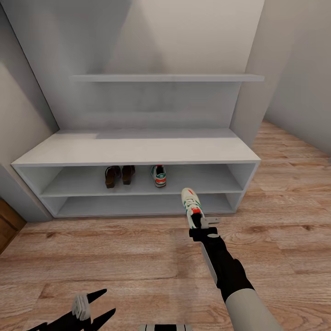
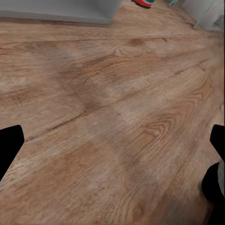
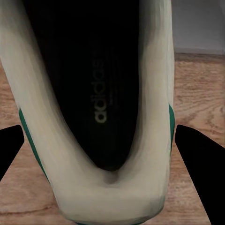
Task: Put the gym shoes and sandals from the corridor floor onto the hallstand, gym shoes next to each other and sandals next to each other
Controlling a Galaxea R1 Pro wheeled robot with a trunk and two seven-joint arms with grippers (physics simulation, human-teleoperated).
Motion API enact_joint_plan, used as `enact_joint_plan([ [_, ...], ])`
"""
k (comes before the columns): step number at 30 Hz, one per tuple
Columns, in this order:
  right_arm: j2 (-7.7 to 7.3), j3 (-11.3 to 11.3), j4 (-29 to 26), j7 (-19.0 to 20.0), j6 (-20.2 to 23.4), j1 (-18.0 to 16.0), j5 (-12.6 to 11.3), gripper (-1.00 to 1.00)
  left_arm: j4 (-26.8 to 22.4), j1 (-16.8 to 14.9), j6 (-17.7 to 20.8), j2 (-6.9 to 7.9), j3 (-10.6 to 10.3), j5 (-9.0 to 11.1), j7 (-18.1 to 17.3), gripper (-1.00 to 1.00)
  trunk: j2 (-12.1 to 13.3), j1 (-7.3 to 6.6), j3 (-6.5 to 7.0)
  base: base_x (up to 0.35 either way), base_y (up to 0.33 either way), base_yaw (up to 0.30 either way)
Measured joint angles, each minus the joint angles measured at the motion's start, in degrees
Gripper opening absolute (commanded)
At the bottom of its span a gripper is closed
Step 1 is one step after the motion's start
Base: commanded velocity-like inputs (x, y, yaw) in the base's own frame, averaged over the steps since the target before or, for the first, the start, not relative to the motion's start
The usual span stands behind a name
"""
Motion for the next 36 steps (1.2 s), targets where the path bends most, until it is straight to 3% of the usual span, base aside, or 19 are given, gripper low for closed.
enact_joint_plan([
  [4, 0.00, -0.08, -0.03, -0.06, 0.00, 0.00, 0.02, -1.00, 0.03, 0.00, 0.15, -0.05, 0.21, -0.34, -1.90, 1.00, 0.00, 0.00, 0.00, 0.000, 0.000, 0.000],
  [17, 0.00, -0.09, -0.20, -0.11, -0.06, 0.00, 0.04, -1.00, 0.03, 0.01, 0.21, -0.12, -0.14, -0.64, -1.63, 1.00, 0.00, 0.00, -0.30, 0.002, 0.000, 0.054],
  [36, 0.00, -0.15, -0.29, -0.17, -0.05, 0.00, 0.13, -1.00, 0.13, 0.00, 0.22, -0.17, 0.11, -0.65, -1.58, 1.00, 0.00, 0.00, -0.38, 0.119, 0.000, 0.006],
])
